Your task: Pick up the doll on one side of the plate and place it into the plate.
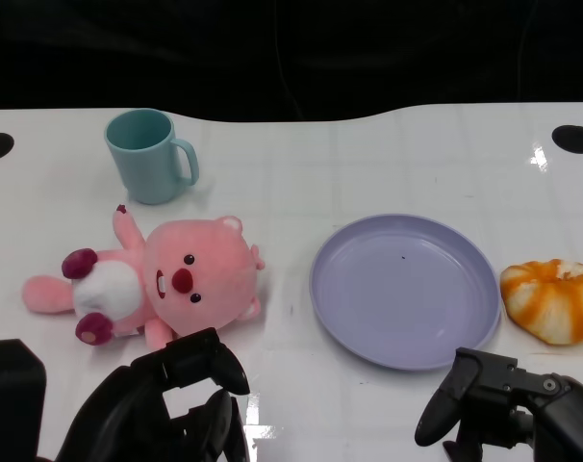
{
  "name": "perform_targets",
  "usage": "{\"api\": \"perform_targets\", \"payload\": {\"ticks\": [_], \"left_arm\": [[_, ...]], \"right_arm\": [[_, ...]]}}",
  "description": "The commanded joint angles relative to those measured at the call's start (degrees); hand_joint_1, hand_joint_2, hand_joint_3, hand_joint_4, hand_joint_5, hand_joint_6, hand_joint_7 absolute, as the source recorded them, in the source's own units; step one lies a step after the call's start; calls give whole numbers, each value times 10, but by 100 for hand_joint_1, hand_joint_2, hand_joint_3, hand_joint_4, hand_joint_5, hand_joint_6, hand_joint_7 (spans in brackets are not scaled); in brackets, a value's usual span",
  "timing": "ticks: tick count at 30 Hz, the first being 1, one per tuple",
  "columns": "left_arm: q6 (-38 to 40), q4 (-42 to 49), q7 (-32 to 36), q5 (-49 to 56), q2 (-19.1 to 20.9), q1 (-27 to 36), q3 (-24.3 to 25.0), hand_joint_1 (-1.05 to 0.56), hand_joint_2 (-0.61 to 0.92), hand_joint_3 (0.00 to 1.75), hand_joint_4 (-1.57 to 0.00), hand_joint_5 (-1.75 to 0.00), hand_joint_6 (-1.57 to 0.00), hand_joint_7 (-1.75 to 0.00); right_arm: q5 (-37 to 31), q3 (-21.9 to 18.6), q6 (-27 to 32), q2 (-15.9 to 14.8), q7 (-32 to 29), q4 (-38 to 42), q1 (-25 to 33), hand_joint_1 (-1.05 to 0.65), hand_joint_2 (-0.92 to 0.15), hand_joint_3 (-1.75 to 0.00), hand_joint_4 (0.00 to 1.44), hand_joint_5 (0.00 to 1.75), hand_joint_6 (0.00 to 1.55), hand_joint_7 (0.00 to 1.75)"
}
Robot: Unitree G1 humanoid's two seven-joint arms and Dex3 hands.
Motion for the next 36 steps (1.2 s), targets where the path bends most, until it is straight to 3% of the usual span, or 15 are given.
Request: {"api": "perform_targets", "payload": {"ticks": [1,29,36], "left_arm": [[-2,3,-1,1,6,1,5,-24,39,136,-82,-175,-72,-163],[-14,8,-6,3,5,0,10,-21,39,136,-82,-175,-73,-161],[-33,21,-8,-4,1,-12,25,-20,42,135,-77,-158,-77,-124]], "right_arm": [[3,-7,-1,-5,0,1,-1,-10,-61,-104,62,169,55,138],[-2,-6,-4,-7,-1,1,-2,-10,-60,-105,64,167,56,137],[2,-4,-5,-2,-2,7,-7,-9,-61,-105,63,167,55,137]]}}
